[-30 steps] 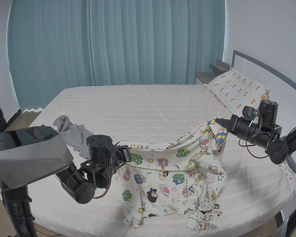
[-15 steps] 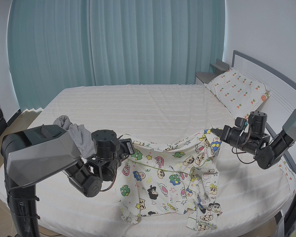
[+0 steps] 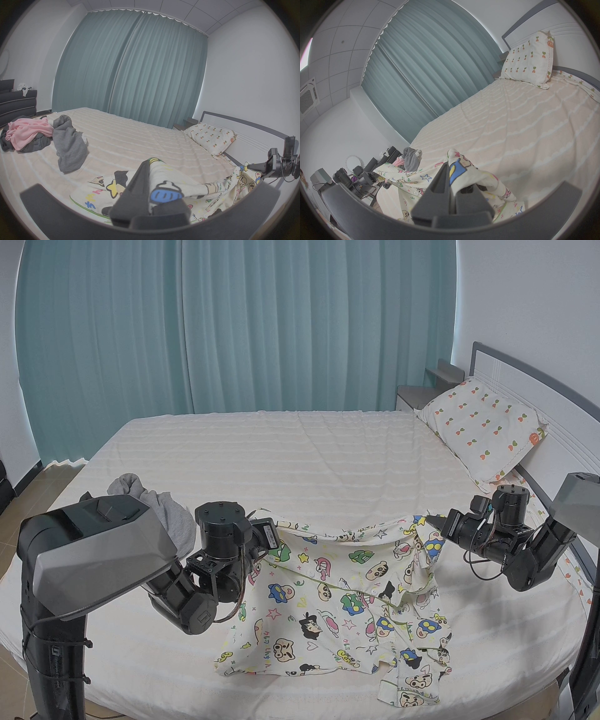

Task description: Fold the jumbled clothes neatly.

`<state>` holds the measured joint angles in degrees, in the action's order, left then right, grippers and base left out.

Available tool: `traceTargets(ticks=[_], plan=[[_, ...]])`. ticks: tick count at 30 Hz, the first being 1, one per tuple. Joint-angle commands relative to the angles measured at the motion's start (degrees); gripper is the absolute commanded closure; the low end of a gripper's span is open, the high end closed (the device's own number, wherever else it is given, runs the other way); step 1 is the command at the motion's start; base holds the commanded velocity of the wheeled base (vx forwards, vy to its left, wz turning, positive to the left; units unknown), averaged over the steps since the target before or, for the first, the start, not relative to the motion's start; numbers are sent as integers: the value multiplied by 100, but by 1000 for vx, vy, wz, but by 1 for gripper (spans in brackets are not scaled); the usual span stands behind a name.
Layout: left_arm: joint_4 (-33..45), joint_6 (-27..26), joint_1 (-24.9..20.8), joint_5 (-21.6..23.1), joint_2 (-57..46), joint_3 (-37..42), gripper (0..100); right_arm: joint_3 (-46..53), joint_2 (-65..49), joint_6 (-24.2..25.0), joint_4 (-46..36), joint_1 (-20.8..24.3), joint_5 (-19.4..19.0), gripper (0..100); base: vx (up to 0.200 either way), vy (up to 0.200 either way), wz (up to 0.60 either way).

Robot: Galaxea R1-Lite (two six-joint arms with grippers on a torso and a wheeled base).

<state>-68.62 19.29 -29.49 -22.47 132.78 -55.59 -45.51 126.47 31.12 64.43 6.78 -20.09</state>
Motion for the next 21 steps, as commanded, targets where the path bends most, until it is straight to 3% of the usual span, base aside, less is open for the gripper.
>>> traceTargets(ticks=[1,13,14,15,21], plan=[[33,-13,84,-3,336,-356,100,-178,221,-1,0,17,5,100,0,0,0],[490,-100,488,6,1162,-1332,100,-960,871,-1,-97,60,58,100,0,0,0],[543,-100,514,6,1233,-1428,0,-1039,941,-1,-106,60,58,100,0,0,0],[613,-100,549,6,1338,-1578,0,-1180,1020,8,-150,60,58,0,0,0,0],[771,-92,690,6,1839,-2158,0,-1892,1346,17,-651,8,58,0,0,0,0]])
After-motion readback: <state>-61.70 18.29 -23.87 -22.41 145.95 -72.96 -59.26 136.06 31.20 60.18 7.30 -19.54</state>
